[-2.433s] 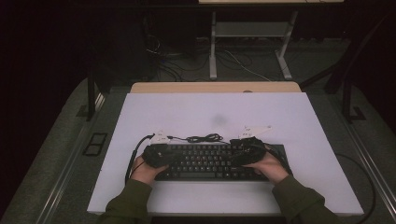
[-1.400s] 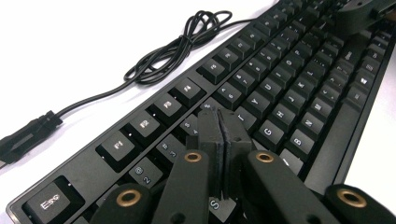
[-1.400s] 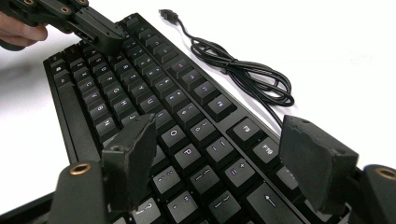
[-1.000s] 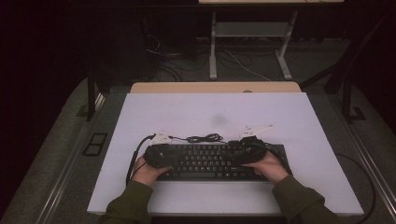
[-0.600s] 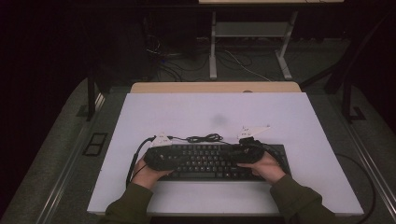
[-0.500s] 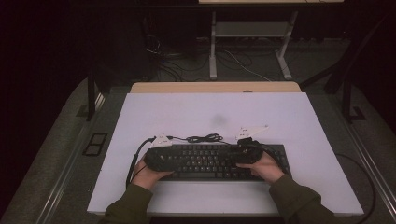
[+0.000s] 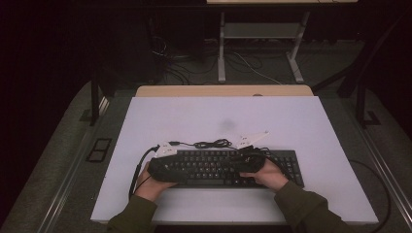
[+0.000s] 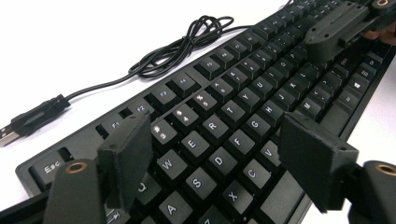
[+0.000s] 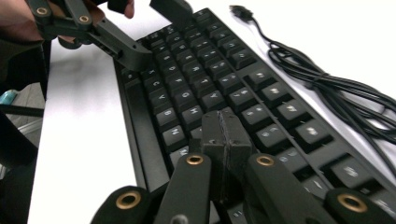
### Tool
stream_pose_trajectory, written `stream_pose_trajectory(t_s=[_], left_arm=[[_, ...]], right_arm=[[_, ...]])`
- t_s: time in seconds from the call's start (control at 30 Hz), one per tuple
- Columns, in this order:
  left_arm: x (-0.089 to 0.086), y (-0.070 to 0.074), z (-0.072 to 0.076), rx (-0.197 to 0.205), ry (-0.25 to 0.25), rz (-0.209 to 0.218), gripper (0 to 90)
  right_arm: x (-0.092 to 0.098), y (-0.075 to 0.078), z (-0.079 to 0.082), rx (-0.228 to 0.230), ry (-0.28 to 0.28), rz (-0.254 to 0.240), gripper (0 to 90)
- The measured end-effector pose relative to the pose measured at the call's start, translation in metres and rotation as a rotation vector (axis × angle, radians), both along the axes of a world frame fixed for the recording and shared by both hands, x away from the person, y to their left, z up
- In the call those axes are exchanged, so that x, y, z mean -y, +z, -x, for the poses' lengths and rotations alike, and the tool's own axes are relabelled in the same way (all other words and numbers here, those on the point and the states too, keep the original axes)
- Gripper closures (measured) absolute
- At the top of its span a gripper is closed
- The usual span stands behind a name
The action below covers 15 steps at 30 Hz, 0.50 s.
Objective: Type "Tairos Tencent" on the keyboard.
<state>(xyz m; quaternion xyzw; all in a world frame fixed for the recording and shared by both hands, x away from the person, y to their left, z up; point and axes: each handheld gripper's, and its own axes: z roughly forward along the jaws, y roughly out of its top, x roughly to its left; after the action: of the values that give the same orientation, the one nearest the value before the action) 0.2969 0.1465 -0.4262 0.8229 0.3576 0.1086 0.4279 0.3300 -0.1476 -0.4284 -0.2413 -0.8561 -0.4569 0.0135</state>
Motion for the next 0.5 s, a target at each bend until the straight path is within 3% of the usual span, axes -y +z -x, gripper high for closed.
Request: stream_pose_trajectory(t_s=[0.5], left_arm=[[-0.010, -0.001, 0.009, 0.003, 0.035, -0.007, 21.1]], right_arm=[[-0.030, -0.007, 0.005, -0.004, 0.095, 0.039, 89.6]])
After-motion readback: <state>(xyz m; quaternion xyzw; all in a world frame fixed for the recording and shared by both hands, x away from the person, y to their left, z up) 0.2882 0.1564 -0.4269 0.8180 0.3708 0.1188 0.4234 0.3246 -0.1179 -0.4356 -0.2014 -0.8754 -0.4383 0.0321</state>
